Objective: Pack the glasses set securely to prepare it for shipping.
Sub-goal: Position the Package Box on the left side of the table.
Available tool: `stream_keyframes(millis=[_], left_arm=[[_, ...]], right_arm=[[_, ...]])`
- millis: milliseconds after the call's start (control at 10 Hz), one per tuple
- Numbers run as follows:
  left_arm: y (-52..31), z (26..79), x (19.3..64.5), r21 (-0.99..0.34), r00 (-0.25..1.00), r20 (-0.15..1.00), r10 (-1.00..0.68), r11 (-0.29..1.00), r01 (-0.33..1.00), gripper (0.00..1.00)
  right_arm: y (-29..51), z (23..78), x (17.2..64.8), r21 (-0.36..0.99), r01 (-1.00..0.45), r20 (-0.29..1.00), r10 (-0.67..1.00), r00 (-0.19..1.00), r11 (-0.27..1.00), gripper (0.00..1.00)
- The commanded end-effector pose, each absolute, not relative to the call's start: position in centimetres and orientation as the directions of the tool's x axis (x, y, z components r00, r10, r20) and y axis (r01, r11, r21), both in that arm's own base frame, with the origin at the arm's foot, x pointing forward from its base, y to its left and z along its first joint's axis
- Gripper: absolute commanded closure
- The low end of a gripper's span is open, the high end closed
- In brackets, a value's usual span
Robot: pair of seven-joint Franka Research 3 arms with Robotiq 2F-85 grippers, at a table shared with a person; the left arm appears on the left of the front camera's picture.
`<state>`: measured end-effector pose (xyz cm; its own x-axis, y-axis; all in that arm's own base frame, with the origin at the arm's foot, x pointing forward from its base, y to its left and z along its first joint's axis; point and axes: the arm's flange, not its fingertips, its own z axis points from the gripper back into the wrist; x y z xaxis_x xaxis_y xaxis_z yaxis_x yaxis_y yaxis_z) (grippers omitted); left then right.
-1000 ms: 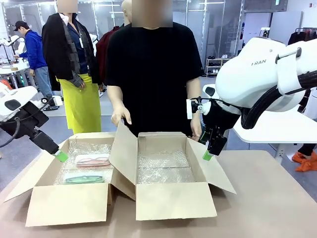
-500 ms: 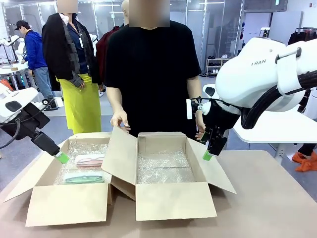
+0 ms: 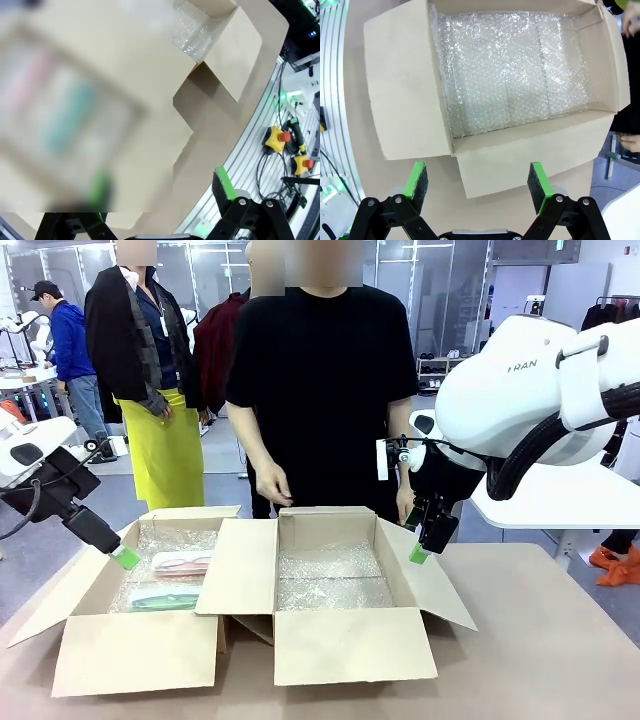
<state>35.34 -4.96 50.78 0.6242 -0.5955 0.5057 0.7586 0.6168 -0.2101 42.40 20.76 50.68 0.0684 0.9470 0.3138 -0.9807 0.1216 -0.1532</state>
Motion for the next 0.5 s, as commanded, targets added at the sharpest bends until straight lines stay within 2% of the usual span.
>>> stream_keyframes(millis=[0,400], left_arm=[[-5.11,51.0,35.52,-0.195,0.635,0.497,-0.592,0.637,0.746,0.0],[-5.11,51.0,35.52,-0.195,0.635,0.497,-0.592,0.637,0.746,0.0]], right_arm=[[20.97,50.83,42.37,-0.149,-0.981,0.305,0.949,0.077,0.128,0.0],[20.97,50.83,42.37,-0.149,-0.981,0.305,0.949,0.077,0.128,0.0]])
